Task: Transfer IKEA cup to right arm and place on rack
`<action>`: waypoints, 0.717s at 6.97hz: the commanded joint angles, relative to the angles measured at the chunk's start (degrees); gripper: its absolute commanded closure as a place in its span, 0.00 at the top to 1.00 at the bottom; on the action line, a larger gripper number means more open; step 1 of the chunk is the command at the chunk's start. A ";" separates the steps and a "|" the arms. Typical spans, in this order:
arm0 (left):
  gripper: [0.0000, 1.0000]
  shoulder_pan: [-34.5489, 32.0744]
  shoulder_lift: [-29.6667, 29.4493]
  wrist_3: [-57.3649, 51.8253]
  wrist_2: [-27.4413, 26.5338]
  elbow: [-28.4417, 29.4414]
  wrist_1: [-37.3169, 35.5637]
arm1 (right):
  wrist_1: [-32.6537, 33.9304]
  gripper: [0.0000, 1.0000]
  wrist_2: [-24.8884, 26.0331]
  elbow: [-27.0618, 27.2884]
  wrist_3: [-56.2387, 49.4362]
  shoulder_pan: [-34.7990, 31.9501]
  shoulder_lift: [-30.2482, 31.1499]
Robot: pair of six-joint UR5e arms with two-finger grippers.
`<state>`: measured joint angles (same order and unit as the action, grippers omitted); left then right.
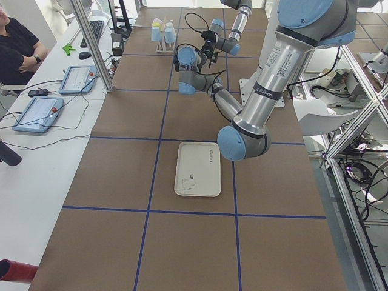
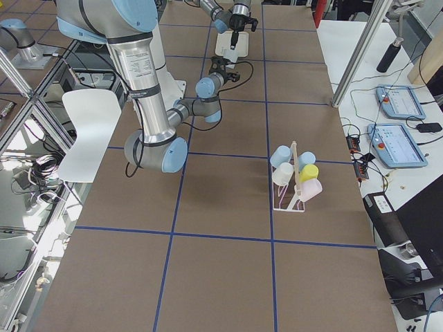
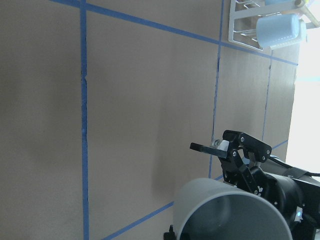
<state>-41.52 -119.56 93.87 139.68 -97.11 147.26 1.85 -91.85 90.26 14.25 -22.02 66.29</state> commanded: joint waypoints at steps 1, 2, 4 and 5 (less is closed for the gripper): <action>0.00 1.61 -0.50 0.00 -2.21 0.52 -0.04 | 0.00 0.98 0.00 0.09 -0.01 0.05 -0.11; 0.00 2.05 -0.59 0.00 -2.22 0.78 0.04 | 0.00 0.98 0.00 0.09 -0.01 0.05 -0.19; 0.00 2.58 -0.67 -0.09 -2.92 1.31 0.04 | 0.00 0.89 -0.09 0.09 0.08 0.23 -0.19; 0.00 2.67 -0.67 0.00 -3.27 1.31 0.04 | 0.00 0.81 -0.09 0.09 0.08 0.23 -0.19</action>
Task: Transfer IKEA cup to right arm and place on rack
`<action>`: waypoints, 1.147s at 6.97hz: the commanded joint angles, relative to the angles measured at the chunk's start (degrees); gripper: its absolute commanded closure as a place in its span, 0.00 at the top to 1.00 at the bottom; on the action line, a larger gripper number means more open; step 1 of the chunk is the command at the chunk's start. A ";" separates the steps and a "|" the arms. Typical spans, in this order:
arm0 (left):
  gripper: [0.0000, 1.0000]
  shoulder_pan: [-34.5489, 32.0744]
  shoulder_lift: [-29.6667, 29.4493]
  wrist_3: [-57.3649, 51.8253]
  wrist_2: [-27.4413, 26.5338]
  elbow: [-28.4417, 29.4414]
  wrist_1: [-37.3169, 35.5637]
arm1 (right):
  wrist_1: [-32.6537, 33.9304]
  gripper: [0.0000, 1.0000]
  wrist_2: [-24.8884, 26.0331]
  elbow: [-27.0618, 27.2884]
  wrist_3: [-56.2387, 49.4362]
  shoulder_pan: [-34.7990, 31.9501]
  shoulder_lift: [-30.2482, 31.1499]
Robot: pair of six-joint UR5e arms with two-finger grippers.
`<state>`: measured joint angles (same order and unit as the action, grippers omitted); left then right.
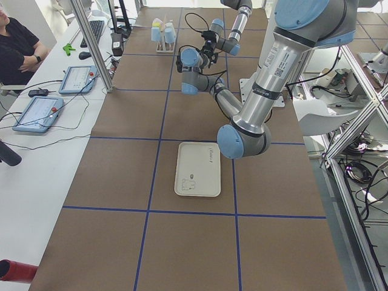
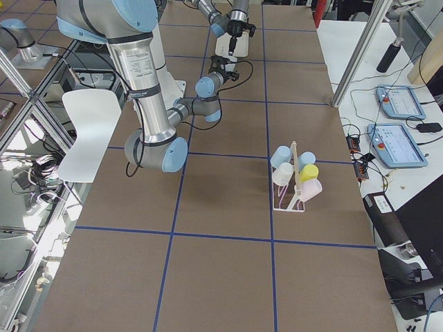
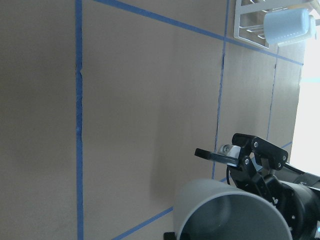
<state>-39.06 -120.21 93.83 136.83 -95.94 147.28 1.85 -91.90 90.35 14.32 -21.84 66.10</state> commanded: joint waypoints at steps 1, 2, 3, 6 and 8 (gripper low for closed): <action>0.00 0.30 -0.02 0.04 -0.42 0.14 0.02 | -0.09 0.73 -0.03 0.00 0.01 0.04 0.08; 0.00 0.30 -0.02 -0.05 -0.42 0.14 0.02 | 0.00 0.59 -0.03 0.00 -0.08 0.04 0.08; 0.00 0.22 -0.02 -0.05 -0.42 0.05 0.02 | -0.09 0.42 -0.12 0.00 -0.25 -0.04 0.17; 1.00 0.13 0.15 -0.22 -0.42 -0.47 0.11 | 0.00 0.37 -0.03 0.09 -0.34 -0.04 0.17; 1.00 -0.92 0.50 0.13 -0.42 -0.92 -0.24 | 0.96 0.36 -0.21 0.09 -3.23 -1.44 0.35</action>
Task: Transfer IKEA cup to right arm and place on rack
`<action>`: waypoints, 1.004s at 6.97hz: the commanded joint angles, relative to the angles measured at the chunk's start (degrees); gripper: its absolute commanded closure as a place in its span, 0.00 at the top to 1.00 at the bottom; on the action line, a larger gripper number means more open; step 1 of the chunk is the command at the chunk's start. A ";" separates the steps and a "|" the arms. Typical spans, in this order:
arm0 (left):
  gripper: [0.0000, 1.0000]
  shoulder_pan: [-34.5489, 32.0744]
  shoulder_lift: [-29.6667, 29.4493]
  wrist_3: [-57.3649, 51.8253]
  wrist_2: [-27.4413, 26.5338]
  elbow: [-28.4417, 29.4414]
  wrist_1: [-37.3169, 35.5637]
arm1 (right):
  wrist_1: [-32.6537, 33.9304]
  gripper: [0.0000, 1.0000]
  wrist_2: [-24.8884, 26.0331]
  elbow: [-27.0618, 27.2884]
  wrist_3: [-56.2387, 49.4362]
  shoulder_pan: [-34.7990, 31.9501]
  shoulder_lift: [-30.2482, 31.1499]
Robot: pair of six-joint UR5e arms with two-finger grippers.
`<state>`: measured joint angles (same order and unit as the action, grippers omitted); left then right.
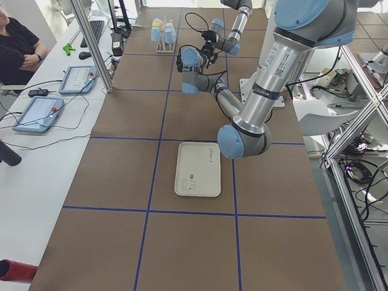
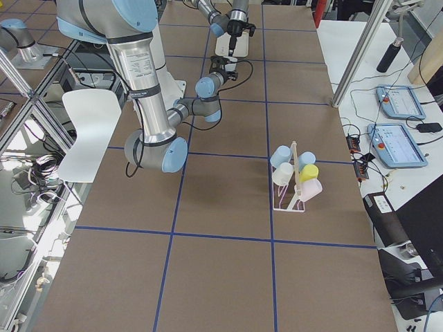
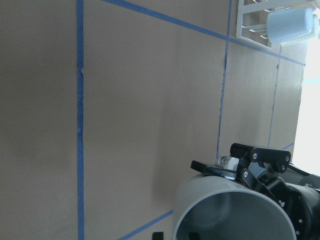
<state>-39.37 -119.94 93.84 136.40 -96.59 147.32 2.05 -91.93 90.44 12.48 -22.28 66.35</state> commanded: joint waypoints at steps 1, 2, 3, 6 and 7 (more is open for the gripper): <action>1.00 -2.70 0.93 0.11 0.18 -0.18 -0.97 | 2.68 0.33 -0.61 0.09 -2.02 -3.28 0.53; 1.00 -5.25 2.85 -0.23 0.18 -0.44 -1.76 | 8.09 0.33 -1.05 1.05 -4.20 -4.60 0.54; 1.00 -7.01 4.95 -0.59 0.00 -0.96 -3.42 | 13.72 0.30 -2.19 2.36 -5.35 -6.53 0.97; 1.00 -12.81 11.72 -18.09 -0.35 -2.98 -12.10 | 41.71 0.00 -3.78 16.21 -16.65 -12.42 4.49; 1.00 -15.27 14.27 -27.30 -0.35 -5.16 -17.62 | 49.38 0.00 -3.78 18.35 -22.27 -14.09 4.58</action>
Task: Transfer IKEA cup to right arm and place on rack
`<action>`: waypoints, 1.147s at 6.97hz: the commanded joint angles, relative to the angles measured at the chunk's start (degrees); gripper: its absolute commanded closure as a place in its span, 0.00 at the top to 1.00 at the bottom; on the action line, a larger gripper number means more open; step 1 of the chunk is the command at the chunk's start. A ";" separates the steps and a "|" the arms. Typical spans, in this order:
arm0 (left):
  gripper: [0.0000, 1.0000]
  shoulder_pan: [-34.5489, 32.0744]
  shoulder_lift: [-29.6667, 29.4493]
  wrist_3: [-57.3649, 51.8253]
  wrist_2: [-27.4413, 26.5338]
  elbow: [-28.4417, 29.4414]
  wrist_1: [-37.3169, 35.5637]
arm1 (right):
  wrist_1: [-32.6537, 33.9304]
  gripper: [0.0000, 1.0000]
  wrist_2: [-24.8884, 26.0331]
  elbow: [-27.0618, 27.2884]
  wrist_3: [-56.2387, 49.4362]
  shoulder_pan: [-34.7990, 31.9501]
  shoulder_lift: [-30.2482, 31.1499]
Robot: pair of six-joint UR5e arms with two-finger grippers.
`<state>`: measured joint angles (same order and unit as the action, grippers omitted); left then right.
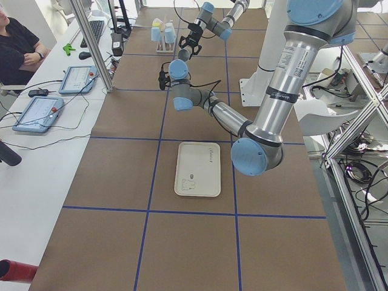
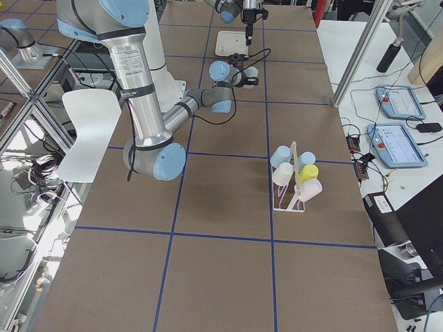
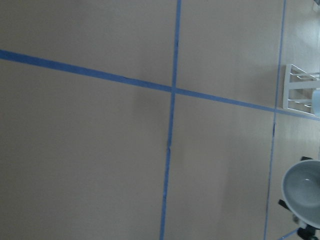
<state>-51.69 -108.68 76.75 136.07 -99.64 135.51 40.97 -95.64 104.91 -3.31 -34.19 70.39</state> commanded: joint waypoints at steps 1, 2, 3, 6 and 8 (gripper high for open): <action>1.00 -6.02 5.73 -21.53 -0.10 -5.09 -12.49 | 14.89 0.00 0.02 4.16 -12.79 -4.28 0.97; 1.00 -10.83 10.37 -33.39 -0.10 -6.95 -15.95 | 18.41 0.00 0.10 5.56 -18.77 -6.91 2.98; 1.00 -15.06 15.55 -43.43 -0.10 -7.05 -15.98 | 23.76 0.00 0.45 8.61 -27.62 -10.42 4.83; 1.00 -18.35 19.47 -51.35 -0.02 -6.35 -15.98 | 32.95 0.00 3.33 14.09 -59.23 -23.59 10.19; 1.00 -18.27 19.64 -51.35 0.07 -6.26 -15.98 | 33.04 0.00 10.43 13.13 -81.58 -25.92 11.78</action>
<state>-69.92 -89.19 25.57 136.11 -105.97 119.53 73.79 -89.49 118.43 -72.35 -58.49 81.02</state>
